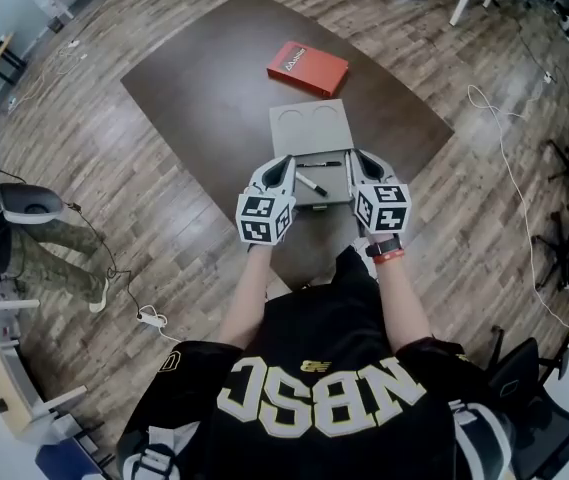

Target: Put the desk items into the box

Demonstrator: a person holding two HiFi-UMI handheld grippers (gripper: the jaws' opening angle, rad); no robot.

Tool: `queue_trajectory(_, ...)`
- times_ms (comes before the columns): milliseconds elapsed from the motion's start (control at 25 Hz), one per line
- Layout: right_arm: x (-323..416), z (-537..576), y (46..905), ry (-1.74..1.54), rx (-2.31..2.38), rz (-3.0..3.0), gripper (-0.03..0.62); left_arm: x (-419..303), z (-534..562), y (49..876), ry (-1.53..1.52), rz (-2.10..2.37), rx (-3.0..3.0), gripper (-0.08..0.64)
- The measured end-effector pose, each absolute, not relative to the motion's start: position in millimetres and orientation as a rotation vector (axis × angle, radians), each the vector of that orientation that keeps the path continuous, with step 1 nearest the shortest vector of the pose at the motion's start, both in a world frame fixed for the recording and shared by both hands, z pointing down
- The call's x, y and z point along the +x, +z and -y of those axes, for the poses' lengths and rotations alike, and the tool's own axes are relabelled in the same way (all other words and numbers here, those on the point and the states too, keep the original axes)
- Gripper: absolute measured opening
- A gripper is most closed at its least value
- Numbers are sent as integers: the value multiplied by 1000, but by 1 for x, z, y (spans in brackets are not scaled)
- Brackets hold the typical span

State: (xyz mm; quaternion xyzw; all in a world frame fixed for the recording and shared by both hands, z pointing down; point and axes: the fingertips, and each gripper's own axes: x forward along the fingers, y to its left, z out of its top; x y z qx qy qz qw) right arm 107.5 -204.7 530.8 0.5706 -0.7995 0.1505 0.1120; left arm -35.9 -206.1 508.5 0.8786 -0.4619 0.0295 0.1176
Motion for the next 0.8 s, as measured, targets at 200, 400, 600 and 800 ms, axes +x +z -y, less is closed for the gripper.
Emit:
queue_trajectory(200,104,195,529,409,1642,2335,9,-40,200,507,74,1368,2574,14)
queue_trajectory(400,107,189,534,426,1613,2340,9,-34,195,509,72,1356,2576,14)
queue_trajectory(600,104,192,546,473,1590,2343,9,-33,198,514,82,1356,2563,14)
queue_trajectory(800,101,202,556,489,1539,2335,9,-30,208,527,125,1339,2544,14)
